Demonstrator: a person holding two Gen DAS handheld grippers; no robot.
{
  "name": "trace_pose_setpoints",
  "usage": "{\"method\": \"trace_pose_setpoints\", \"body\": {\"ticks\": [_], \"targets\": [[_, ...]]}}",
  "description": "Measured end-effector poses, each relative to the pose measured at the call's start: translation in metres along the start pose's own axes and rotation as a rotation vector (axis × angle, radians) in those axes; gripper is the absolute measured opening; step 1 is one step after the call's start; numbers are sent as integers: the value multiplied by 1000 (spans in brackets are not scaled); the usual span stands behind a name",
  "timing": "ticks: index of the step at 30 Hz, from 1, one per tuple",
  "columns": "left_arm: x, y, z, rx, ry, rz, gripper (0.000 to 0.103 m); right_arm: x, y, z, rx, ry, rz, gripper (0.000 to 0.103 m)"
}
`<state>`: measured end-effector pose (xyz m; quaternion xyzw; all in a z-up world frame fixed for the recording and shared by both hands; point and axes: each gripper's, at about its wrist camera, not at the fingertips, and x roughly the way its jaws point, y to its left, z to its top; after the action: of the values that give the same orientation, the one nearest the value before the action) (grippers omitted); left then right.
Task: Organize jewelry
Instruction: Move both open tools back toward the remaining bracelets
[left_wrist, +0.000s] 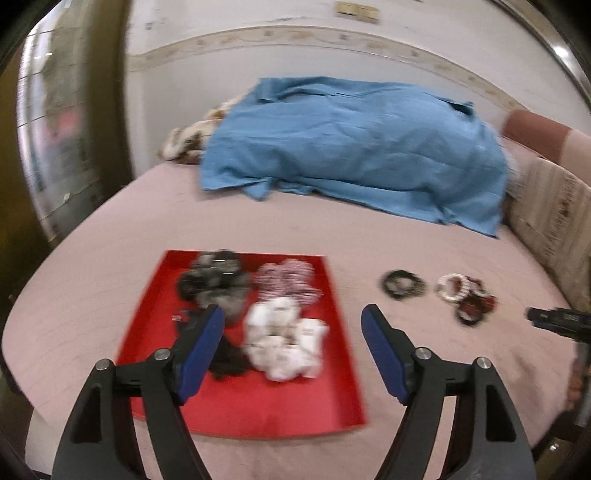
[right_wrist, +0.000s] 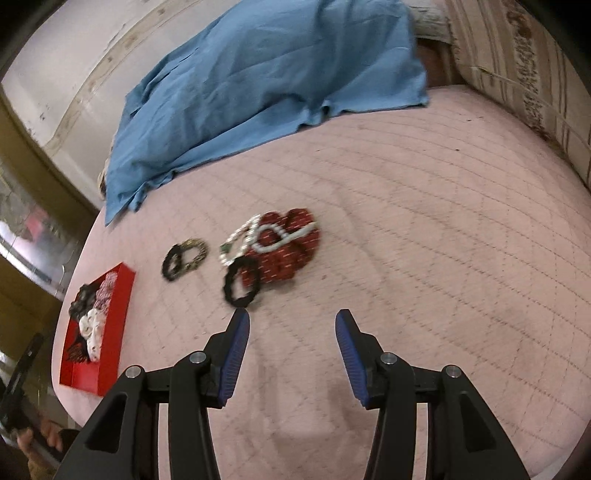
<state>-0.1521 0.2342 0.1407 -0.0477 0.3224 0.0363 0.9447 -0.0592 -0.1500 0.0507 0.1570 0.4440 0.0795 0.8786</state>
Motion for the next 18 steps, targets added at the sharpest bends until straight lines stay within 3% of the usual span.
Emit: {"method": "trace_pose_setpoints", "body": {"ticks": [9, 18], "targets": [[27, -68, 19, 94, 104, -107, 76, 20, -26, 15, 44, -14, 31, 53], [104, -114, 30, 61, 266, -160, 76, 47, -35, 39, 44, 25, 88, 53]]}}
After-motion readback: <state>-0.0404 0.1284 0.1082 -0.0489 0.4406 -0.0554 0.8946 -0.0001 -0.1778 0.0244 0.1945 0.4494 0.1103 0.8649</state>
